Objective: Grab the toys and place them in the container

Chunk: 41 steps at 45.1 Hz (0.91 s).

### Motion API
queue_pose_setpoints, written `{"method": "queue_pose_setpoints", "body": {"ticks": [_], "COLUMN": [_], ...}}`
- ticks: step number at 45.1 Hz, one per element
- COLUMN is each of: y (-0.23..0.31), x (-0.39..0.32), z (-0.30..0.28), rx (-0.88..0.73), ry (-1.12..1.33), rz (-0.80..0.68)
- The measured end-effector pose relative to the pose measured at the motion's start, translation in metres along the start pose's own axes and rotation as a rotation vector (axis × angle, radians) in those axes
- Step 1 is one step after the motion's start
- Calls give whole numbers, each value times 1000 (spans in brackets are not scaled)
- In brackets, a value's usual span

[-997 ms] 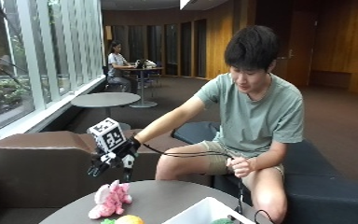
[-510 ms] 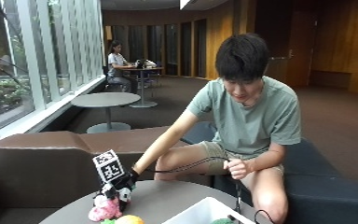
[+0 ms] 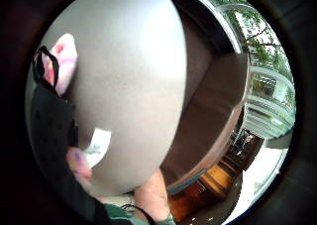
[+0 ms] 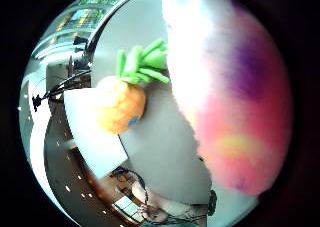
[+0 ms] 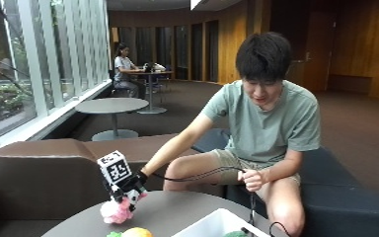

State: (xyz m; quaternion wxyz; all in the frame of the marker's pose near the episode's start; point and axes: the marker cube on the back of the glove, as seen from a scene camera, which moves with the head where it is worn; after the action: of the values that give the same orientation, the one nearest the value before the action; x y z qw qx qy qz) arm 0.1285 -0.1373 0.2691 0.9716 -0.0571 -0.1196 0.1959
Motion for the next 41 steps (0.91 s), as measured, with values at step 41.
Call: {"method": "queue_pose_setpoints", "body": {"ticks": [41], "y": [121], "x": [-283], "z": [-285], "rx": [320], "ry": [50], "rz": [-319]}}
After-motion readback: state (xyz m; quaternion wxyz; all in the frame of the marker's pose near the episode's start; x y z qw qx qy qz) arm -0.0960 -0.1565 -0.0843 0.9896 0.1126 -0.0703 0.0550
